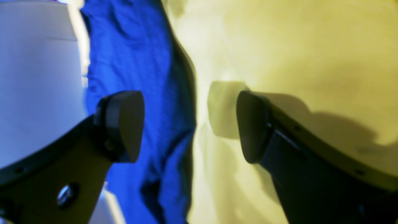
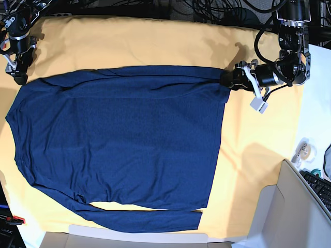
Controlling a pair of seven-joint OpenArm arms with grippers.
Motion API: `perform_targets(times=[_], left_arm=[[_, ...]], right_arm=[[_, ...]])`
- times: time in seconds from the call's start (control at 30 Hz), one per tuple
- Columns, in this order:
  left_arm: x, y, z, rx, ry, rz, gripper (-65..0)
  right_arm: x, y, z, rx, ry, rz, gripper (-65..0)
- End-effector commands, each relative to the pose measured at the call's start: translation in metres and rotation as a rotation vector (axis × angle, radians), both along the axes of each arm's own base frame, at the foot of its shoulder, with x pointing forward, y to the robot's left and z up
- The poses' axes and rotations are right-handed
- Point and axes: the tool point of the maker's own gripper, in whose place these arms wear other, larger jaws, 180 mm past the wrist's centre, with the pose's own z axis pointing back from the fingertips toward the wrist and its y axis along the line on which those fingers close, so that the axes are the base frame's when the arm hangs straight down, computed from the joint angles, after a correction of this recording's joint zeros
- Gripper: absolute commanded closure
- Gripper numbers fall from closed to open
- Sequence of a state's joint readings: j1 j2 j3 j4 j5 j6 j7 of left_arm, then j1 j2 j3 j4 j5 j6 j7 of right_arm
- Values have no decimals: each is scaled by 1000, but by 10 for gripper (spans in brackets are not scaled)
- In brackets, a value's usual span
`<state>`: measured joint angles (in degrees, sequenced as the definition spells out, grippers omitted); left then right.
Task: Fold the T-shirt properly
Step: 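Lift the hem corners and pull them apart to stretch the hem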
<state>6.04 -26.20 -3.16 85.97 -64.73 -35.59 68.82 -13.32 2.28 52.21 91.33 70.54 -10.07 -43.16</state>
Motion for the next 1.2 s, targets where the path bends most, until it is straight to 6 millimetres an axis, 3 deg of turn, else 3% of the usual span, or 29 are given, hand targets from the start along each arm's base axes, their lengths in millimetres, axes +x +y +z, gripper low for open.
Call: perform_targets(times=[0.0, 0.17, 0.53, 0.9, 1.17], left_arm=[[10, 4, 12, -7, -46, 6, -188], [11, 4, 13, -7, -49, 6, -188], [12, 4, 14, -7, -51, 7, -188], [12, 4, 13, -7, -50, 9, -188], [12, 5, 13, -7, -47, 13, -188]], right_arm=[[-1, -4, -3, 21, 8, -9, -455], [7, -13, -17, 88, -4, -27, -455], [34, -9, -8, 76, -9, 32, -455], [76, 20, -3, 57, -18, 139, -455], [73, 20, -6, 56, -5, 135, -453]])
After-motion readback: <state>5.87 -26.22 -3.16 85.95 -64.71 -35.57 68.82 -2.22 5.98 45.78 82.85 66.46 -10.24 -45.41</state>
